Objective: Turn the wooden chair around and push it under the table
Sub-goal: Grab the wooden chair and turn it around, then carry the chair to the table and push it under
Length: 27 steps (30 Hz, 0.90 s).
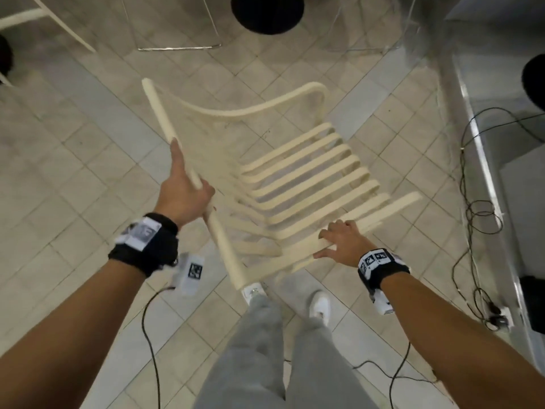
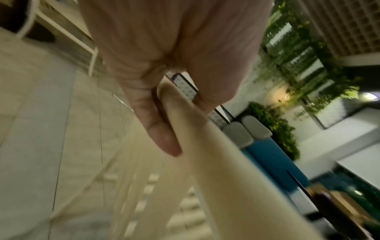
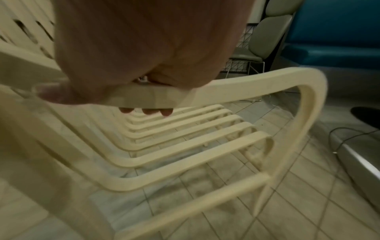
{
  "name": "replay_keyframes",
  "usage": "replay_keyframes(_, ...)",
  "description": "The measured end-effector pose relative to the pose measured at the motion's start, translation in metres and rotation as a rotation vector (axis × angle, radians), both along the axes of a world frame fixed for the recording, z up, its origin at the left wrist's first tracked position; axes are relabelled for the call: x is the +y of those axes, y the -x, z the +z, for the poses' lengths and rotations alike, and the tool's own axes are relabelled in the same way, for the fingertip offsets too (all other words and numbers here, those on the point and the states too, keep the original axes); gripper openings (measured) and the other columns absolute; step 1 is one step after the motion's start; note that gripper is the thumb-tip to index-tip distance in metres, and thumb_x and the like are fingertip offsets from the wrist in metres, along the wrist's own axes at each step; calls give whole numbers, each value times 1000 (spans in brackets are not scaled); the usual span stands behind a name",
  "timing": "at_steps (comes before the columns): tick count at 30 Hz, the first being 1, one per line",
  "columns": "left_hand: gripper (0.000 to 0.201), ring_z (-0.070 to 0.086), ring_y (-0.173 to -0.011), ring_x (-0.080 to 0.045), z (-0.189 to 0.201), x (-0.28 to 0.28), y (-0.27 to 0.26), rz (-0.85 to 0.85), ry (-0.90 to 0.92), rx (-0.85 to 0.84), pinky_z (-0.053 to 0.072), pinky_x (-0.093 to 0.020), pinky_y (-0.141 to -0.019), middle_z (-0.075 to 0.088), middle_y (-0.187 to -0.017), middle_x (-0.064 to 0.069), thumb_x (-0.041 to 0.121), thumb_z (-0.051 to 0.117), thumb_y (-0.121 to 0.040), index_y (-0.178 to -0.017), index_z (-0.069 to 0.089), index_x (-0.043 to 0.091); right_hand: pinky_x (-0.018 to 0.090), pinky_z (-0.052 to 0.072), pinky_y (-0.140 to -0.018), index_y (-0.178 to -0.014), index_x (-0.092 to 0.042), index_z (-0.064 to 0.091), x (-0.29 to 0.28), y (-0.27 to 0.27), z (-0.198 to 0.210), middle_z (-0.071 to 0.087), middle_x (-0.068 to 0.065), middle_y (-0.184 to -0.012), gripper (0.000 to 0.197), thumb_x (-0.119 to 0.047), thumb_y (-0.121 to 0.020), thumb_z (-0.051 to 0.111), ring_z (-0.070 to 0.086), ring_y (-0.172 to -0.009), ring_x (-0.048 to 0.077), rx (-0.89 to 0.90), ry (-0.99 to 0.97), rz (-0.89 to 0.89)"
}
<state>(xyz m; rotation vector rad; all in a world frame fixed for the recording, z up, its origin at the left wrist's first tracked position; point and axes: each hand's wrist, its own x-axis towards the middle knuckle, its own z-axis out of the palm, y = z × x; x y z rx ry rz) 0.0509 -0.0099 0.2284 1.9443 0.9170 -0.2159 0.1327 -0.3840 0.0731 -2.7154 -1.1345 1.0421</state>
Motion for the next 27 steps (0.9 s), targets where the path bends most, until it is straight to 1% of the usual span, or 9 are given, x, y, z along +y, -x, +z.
replay_keyframes(1,98,75,-82,-30,-3,-18,12,-43,-33,-3,63,-43,-81,70,-106,-6,21,67,-87,-152,3,55,45,28,-110,-127,-24,59,-12,-6,-6,59,2,-121,81,-85,-79,40,50,-119,27,8,27,23)
replay_keyframes(3,82,76,-81,-25,-8,-55,32,-109,-117,27,63,-41,-84,74,-102,-7,24,70,-84,-152,31,45,46,24,-117,-131,-22,58,-32,-22,-16,58,5,-130,69,-73,-85,53,47,-128,30,21,69,60)
replay_keyframes(5,51,76,-63,-21,-16,-86,49,-67,-106,14,66,-41,-70,75,-88,-11,27,71,-80,-130,61,33,46,19,-122,-134,-19,56,-44,-38,-24,55,8,-138,63,-61,-87,61,42,-136,30,11,129,102)
replay_keyframes(7,22,72,-59,-21,-27,-109,63,-45,-145,-17,63,-38,-59,71,-79,-8,34,70,-77,-98,67,29,45,17,-123,-134,-17,55,-45,-56,-31,52,9,-142,60,-54,-88,65,39,-138,30,-4,199,154)
replay_keyframes(9,17,66,-70,-21,-36,-127,72,-108,-228,-25,53,-30,-60,67,-72,-3,44,67,-79,-86,62,29,46,16,-124,-135,-17,54,-44,-71,-38,50,9,-145,60,-51,-88,68,39,-139,30,-7,255,201)
replay_keyframes(17,29,58,-78,-18,-53,-165,81,-139,-267,-17,35,-18,-61,64,-71,0,61,59,-84,-88,59,33,42,24,-120,-133,-20,56,-46,-95,-51,53,4,-140,62,-49,-83,76,46,-134,28,-66,358,268)
replay_keyframes(22,33,56,-72,-9,-55,-168,85,-169,-340,-2,37,-14,-63,63,-78,-1,65,57,-84,-94,59,34,46,20,-121,-136,-20,52,-55,-82,-44,48,6,-147,55,-39,-89,72,37,-142,28,-51,342,160)
replay_keyframes(25,42,60,-86,-17,-45,-167,89,-252,-401,101,54,-34,-79,61,-93,-2,72,49,-85,-108,59,39,48,30,-117,-138,-19,52,-44,-55,-11,48,12,-148,42,-21,-97,56,40,-138,32,7,220,-54)
replay_keyframes(27,51,59,-99,-26,-36,-164,91,-310,-561,152,54,-43,-86,58,-104,-7,73,45,-86,-118,62,37,45,41,-108,-139,-17,52,-24,-26,34,54,13,-143,38,-26,-101,47,49,-130,32,173,-15,-273)
